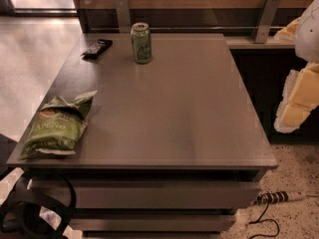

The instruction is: Pick green jalapeno chip bag

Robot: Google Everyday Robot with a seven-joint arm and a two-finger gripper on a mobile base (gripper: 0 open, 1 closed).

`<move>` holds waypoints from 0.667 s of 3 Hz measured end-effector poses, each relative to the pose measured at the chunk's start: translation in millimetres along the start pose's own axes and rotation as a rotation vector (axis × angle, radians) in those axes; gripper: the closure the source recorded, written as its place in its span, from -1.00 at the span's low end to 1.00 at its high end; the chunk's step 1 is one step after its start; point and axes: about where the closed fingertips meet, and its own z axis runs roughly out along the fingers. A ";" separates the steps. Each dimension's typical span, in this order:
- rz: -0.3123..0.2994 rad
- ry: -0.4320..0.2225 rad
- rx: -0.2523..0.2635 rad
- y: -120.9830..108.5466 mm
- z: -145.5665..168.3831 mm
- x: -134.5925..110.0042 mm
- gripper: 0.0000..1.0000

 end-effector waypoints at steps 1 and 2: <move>0.000 0.000 0.000 0.0 0.0 0.0 -1.00; -0.008 -0.021 0.003 -0.7 0.7 -6.7 -1.00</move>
Offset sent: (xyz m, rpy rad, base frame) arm 0.0084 0.0210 -0.0022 0.0577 -0.0123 0.0445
